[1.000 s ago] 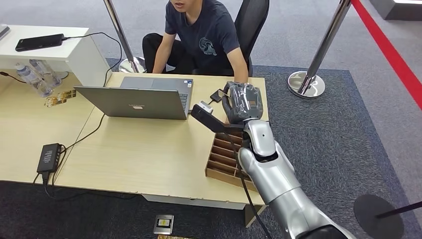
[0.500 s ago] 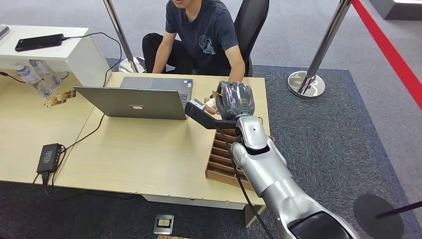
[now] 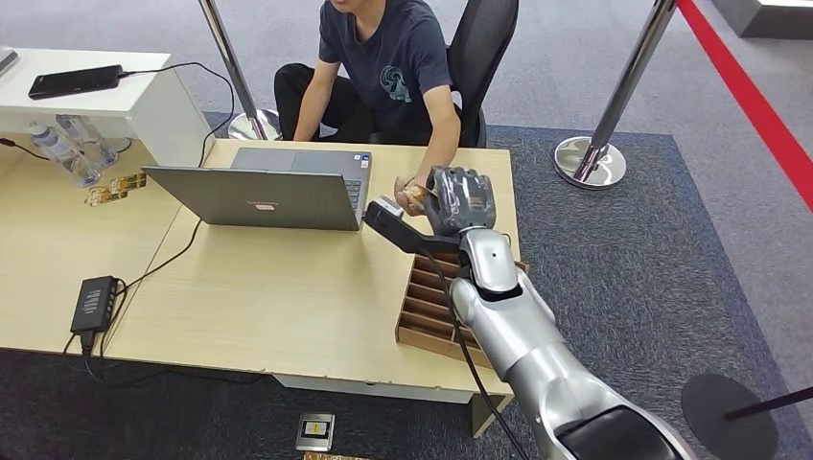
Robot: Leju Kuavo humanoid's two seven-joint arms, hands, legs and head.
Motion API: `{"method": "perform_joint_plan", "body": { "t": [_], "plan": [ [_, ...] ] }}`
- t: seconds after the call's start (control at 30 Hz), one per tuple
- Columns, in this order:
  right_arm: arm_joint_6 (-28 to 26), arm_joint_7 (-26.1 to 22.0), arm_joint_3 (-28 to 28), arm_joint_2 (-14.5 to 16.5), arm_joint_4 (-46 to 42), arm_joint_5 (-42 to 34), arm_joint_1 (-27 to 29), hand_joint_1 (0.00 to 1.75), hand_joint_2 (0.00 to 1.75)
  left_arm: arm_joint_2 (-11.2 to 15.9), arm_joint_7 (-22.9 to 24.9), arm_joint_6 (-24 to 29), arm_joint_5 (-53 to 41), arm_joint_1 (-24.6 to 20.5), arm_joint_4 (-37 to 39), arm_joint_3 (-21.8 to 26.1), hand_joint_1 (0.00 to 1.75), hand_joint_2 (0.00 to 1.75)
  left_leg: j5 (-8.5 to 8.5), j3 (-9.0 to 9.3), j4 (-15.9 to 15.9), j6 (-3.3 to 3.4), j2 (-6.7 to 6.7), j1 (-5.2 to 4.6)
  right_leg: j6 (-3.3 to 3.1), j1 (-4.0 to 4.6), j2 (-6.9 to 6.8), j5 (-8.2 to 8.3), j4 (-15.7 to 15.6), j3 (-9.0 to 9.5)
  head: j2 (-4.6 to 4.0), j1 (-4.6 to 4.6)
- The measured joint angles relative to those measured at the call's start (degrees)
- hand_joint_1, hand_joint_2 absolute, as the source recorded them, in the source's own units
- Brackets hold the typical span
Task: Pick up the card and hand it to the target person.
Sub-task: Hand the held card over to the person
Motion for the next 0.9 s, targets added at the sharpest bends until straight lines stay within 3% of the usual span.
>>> {"method": "perform_joint_plan", "body": {
  "t": [0.1,0.17,0.2,0.3,0.33,0.6,0.9],
  "plan": [
    [0.0,0.0,-0.1,-0.1,0.3,0.4,0.6,1.75,1.75,0.0,0.0,0.0,-0.2,0.0,0.0,0.0,0.0,0.0,0.0,0.0,0.0,0.0,0.0,0.0,0.0,0.0,0.0,0.0,0.0,0.0,0.0,0.0],
    [0.0,0.1,-0.1,-0.1,0.4,0.7,1.0,1.64,1.75,0.0,0.1,0.0,-0.2,0.0,0.0,0.0,0.0,0.0,0.0,0.0,0.0,0.0,0.0,0.0,0.0,0.0,0.0,0.0,0.0,0.0,0.0,0.0],
    [0.0,0.0,-0.1,-0.1,0.4,0.8,1.2,1.32,1.75,0.0,0.2,0.0,-0.2,0.0,0.1,0.0,0.0,0.0,0.0,0.0,0.0,0.0,0.0,0.0,0.0,0.0,0.0,0.0,0.0,-0.01,0.0,0.0],
    [0.4,-0.1,-0.1,-0.1,0.3,0.9,1.7,0.11,1.75,0.0,0.2,-0.1,-0.3,0.0,0.1,0.0,0.0,0.0,0.0,0.0,0.0,0.0,0.0,0.0,0.0,0.0,0.0,0.0,0.0,0.0,0.0,0.01],
    [1.1,-0.4,-0.1,-0.1,0.2,0.6,1.9,0.0,1.75,0.0,0.2,-0.1,-0.2,0.0,0.1,0.0,0.0,0.0,0.0,-0.01,0.0,0.0,0.0,0.0,0.0,0.0,0.0,0.0,0.0,0.0,0.0,0.01],
    [4.5,-3.7,-0.8,-0.7,-4.6,-3.5,6.1,0.0,1.75,0.0,0.1,-0.2,0.6,0.0,0.1,0.0,0.0,0.0,0.0,-0.01,0.0,0.0,0.0,0.0,0.0,0.0,0.0,0.0,0.0,-0.01,0.0,0.0],
    [1.6,-6.5,-3.2,-5.9,-27.4,-10.5,19.8,0.0,1.75,0.0,0.6,0.6,2.7,0.3,0.1,0.3,0.0,0.0,-0.04,-0.07,0.0,0.01,-0.04,-0.01,0.0,0.0,0.0,0.0,-0.1,-0.06,0.0,0.0]
  ]
}}
